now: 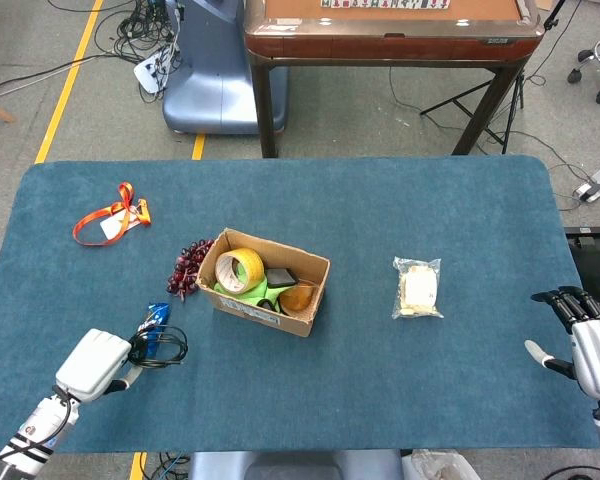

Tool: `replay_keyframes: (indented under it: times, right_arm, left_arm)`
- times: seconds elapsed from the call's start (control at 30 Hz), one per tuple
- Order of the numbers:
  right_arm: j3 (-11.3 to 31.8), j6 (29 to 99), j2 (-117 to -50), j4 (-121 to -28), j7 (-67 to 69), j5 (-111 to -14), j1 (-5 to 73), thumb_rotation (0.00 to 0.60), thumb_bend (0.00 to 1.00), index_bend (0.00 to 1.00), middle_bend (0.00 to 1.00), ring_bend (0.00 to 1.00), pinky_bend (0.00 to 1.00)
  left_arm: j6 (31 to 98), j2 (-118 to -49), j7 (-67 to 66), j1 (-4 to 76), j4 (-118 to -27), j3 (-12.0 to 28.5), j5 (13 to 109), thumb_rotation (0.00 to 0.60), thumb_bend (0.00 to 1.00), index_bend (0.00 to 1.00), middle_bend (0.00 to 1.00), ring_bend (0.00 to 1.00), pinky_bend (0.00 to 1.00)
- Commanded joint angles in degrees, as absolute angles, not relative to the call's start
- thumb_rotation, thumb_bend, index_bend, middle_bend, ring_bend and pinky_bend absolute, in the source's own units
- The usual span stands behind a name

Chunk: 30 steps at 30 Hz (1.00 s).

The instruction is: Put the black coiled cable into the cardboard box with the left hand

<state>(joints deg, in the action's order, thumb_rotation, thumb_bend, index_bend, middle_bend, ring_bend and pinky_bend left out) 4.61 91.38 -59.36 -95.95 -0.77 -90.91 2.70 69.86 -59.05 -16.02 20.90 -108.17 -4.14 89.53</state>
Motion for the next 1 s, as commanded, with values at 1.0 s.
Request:
replay_keyframes:
  times: [1.0]
  right_arm:
    - [4.23, 90.21, -59.78, -95.71, -1.35, -90.85, 3.08, 0.6, 0.0, 0.33, 0.36, 0.23, 0.44]
  left_arm:
    - [64.82, -50.46, -18.33, 29.18, -112.91, 9.18, 74.37, 0.6, 0.38, 0.62, 1.0, 0.97, 1.0]
